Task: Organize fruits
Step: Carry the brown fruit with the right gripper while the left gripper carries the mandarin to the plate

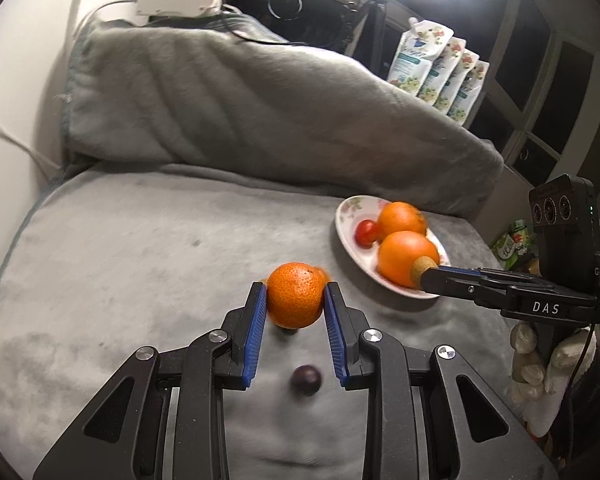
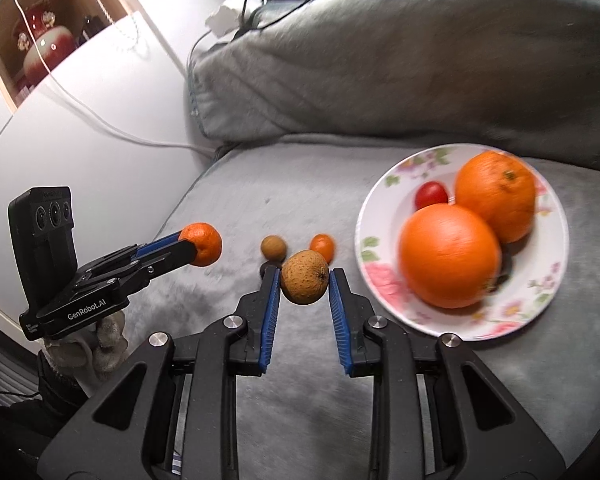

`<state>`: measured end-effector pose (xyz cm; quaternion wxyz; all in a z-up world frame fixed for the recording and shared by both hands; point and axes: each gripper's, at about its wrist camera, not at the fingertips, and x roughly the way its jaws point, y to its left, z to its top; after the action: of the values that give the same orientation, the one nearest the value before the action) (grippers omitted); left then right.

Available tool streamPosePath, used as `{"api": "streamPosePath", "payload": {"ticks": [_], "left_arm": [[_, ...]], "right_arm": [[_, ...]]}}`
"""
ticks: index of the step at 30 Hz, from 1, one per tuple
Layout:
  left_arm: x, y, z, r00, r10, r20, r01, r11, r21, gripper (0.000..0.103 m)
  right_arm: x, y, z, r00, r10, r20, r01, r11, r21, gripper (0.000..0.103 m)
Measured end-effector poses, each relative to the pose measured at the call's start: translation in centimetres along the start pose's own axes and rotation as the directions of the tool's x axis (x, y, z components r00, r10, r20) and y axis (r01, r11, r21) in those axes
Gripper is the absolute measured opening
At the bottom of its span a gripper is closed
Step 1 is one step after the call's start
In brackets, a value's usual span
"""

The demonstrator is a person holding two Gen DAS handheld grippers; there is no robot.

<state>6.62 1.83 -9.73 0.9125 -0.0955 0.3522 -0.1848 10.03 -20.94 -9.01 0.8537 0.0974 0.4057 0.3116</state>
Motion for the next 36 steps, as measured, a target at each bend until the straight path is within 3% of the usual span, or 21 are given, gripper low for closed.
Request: {"api": "streamPosePath", "payload": {"ticks": [14, 36], "left_arm": [[2.3, -3.9, 2.4, 0.997, -0.073, 0.014, 0.072, 0.996, 0.054, 0.027], [6.2, -6.0, 4.0, 0.995, -0.094, -0.021, 0.096, 0.992, 0.082, 0.027]], "right_arm": [[-3.9, -4.0, 0.2, 0.994, -0.066, 0.087, 0.061, 0.996, 0.057, 0.026], [-6.0, -8.6, 0.2, 0.967, -0.217, 0.137, 0.205, 0.974, 0.096, 0.026]]}}
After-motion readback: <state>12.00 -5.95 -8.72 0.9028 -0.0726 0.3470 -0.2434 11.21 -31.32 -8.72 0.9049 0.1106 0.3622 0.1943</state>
